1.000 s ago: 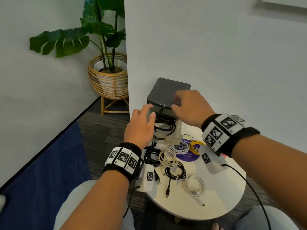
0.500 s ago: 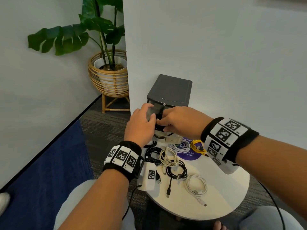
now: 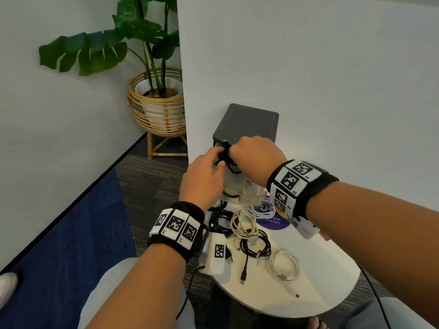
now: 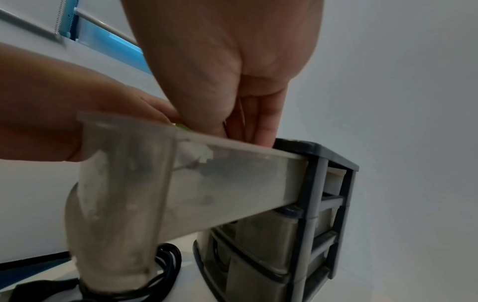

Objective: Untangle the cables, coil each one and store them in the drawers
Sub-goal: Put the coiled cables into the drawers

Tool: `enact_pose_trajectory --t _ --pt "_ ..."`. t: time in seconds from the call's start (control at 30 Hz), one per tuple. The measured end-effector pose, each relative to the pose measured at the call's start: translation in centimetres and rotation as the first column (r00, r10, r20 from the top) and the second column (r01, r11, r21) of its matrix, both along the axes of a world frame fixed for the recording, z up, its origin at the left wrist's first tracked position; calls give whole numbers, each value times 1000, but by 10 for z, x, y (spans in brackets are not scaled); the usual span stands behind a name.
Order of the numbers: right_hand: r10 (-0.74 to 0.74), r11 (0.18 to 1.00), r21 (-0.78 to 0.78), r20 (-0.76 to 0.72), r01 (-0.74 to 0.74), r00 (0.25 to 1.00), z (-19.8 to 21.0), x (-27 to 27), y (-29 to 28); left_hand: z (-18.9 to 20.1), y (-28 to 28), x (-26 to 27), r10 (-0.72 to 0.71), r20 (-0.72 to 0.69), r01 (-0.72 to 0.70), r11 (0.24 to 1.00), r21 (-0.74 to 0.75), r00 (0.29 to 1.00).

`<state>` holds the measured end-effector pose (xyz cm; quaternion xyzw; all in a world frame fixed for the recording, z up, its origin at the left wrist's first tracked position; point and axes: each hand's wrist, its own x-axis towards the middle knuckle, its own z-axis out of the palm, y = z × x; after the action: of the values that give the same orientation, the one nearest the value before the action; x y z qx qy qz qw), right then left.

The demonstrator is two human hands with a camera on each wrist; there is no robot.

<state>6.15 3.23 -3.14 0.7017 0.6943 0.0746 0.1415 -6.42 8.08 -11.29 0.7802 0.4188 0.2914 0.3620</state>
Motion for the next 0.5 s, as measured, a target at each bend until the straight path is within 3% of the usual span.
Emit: enact_pose_trajectory --t 0.23,0.43,0.5 --pt "-61 991 124 6 59 998 -7 5 6 -2 -2 0 -41 15 42 999 -23 999" --pt "-15 977 214 -2 15 1000 -18 17 11 0 -1 2 -71 -26 71 997 21 997" --pt "3 974 225 -103 21 995 -18 22 8 0 -1 2 -54 -28 55 998 36 998"
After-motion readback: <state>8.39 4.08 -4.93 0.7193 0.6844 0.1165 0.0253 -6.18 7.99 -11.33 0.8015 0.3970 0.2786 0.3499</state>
